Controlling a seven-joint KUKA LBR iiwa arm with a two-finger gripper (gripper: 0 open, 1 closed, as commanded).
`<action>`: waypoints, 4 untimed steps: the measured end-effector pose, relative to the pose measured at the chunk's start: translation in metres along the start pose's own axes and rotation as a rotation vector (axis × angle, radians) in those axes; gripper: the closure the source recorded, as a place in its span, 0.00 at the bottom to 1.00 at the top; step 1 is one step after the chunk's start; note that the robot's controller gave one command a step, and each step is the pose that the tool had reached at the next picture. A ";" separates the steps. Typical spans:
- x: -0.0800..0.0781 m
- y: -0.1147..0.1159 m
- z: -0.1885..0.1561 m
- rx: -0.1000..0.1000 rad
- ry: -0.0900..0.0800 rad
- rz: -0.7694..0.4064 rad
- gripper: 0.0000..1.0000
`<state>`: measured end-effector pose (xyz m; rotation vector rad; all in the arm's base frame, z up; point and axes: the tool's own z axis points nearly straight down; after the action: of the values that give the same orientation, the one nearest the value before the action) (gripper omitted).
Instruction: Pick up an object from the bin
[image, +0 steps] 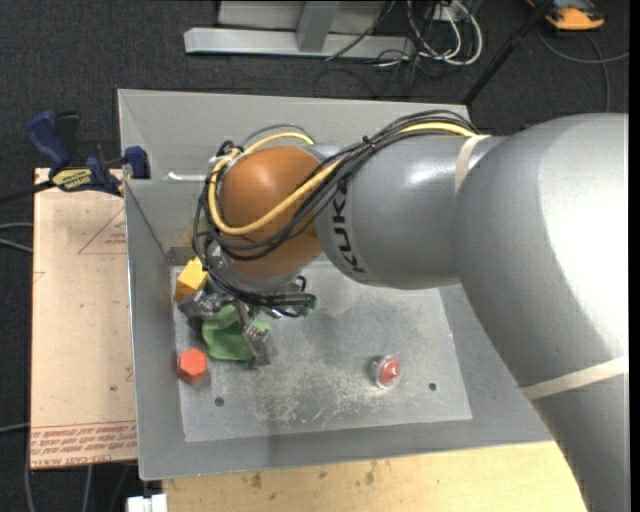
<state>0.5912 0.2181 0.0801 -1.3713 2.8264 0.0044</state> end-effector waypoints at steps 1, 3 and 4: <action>-0.001 -0.001 -0.003 0.002 -0.003 0.002 1.00; 0.011 -0.062 0.010 0.006 -0.002 -0.083 0.00; 0.009 -0.059 0.009 0.003 -0.003 -0.086 1.00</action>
Offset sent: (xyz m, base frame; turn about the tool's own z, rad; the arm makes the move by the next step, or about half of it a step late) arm 0.0000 0.0000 0.0000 0.0000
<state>0.6321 0.1742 0.0709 -1.4900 2.7608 0.0028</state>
